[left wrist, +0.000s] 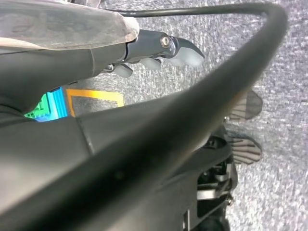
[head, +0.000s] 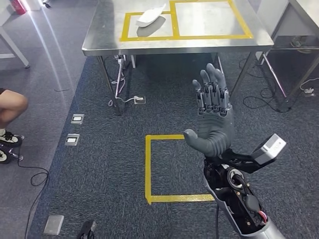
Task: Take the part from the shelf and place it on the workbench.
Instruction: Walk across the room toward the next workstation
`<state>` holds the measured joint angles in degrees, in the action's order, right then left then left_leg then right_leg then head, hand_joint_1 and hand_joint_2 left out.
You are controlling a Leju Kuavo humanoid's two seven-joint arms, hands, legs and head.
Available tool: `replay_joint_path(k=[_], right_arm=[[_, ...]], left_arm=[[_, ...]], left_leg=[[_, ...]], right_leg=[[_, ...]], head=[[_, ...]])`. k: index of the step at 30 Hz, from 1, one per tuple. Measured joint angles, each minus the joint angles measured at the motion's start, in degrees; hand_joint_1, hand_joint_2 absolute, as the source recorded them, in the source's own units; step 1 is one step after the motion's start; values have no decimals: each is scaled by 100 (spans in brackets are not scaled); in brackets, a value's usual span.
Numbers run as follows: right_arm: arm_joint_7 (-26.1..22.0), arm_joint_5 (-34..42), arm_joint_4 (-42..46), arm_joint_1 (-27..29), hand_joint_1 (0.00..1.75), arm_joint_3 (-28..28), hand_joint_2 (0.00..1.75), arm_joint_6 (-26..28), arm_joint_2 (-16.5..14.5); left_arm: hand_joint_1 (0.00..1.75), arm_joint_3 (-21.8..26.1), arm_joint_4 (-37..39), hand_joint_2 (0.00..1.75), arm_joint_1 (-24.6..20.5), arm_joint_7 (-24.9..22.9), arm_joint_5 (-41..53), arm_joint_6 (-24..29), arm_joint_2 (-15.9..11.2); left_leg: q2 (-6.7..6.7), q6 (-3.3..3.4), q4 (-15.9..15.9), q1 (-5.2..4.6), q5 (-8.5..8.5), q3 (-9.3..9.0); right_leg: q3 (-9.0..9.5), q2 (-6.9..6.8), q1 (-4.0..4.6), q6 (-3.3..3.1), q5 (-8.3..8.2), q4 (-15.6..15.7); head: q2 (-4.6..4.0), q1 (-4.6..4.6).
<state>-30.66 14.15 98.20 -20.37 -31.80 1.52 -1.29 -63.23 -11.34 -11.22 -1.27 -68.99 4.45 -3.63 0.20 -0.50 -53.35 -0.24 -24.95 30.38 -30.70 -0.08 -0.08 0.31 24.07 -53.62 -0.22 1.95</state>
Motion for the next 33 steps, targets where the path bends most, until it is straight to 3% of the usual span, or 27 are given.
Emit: replay_joint_path(k=[2, 3, 4, 6, 8, 13, 16, 18, 20, 22, 25, 26, 27, 28, 31, 33], right_arm=[[1, -1, 0, 0, 0, 4, 175, -3, 0], [2, -1, 0, 0, 0, 8, 175, -3, 0], [2, -1, 0, 0, 0, 13, 175, -3, 0], [3, -1, -1, 2, 0, 21, 175, -3, 0], [4, -1, -2, 6, 0, 26, 175, -2, 0], [4, -1, -4, 7, 0, 28, 175, 1, 0], [5, -1, -15, 12, 0, 33, 175, 4, 0], [14, -11, -24, 18, 0, 36, 175, 0, 1], [23, -25, -27, 31, 0, 37, 175, -6, 1], [27, -31, -28, 33, 0, 36, 175, -9, 0], [95, -21, -41, 32, 0, 32, 44, -15, 1], [165, -12, -59, 35, 0, 31, 0, -19, 1], [275, -13, -92, 38, 0, 29, 0, -22, 2], [414, -34, -146, 39, 0, 28, 0, -19, 5], [1032, -285, -498, 36, 0, 30, 0, 156, 60], [1392, -521, -938, 35, 0, 39, 0, 364, 166]], left_arm=[[0, 0, 0, 0, 10, 0, 0, 1, 2], [0, 0, 0, 0, 12, 0, 0, 0, 3], [0, 0, 0, 0, 11, 0, 1, 0, 3], [0, 0, 0, 0, 6, 0, -1, 0, 2], [0, 0, 0, 0, 5, 0, -2, -1, 1], [0, 0, 0, 0, 5, 0, -2, -2, 1], [0, 0, 0, 0, 10, 4, -2, -4, 1], [0, 0, 0, 0, 6, 56, -23, -22, 4], [0, 0, 0, 0, 0, 102, -46, -37, 5], [0, 0, 0, 0, -1, 98, -50, -32, 4], [0, 0, 0, 0, -1, 84, -55, -27, 14], [0, 0, 0, 0, 3, 81, -60, -26, 17], [0, 0, 0, 0, 9, 81, -69, -26, 19], [0, 0, 0, 0, 13, 81, -80, -26, 20], [0, 0, 0, 0, 12, 95, -118, -27, 13], [0, 0, -1, 0, 8, 112, -151, -32, 11]], left_leg=[[12, 62, 13, 10, 43, 24], [21, 98, 32, 22, 70, 32], [31, 137, 52, 37, 100, 45], [40, 186, 65, 35, 142, 90], [42, 202, 63, 25, 160, 122], [42, 203, 62, 22, 166, 131], [42, 201, 53, 18, 190, 173], [38, 128, -6, -1, 253, 275], [34, 21, -72, -19, 312, 375], [24, -46, -282, -8, 159, 484], [15, -118, -1395, 18, -440, 974], [15, -128, -1738, 23, -561, 1120], [15, -128, -1883, 25, -575, 1169], [15, -116, -1765, 24, -472, 1084], [10, -31, -487, 9, 33, 381], [1, 17, -20, -6, 121, 167]], right_leg=[[-19, 0, -5, 49, -2, -17], [-61, 4, -4, 73, 73, -95], [-141, 8, -4, 96, 225, -282], [-406, 11, -9, 131, 675, -971], [-590, 11, -14, 145, 944, -1490], [-632, 11, -14, 147, 992, -1608], [-690, 10, -14, 153, 1051, -1865], [-153, 16, -8, 112, 719, -968], [362, 26, -8, 30, 360, -4], [325, 20, -23, -40, 298, 9], [246, 2, -21, -104, 235, 16], [219, 0, -16, -109, 219, 15], [197, 1, -11, -112, 204, 14], [182, 6, -8, -111, 193, 14], [159, 19, 8, -92, 174, 13], [126, 10, 34, -81, 184, 4]], head=[[0, -22], [0, -38], [0, -67], [0, -137], [0, -178], [0, -184], [0, -209], [0, -266], [0, -289], [0, -241], [0, -148], [0, -126], [0, -104], [0, -81], [0, -14], [0, -3]])
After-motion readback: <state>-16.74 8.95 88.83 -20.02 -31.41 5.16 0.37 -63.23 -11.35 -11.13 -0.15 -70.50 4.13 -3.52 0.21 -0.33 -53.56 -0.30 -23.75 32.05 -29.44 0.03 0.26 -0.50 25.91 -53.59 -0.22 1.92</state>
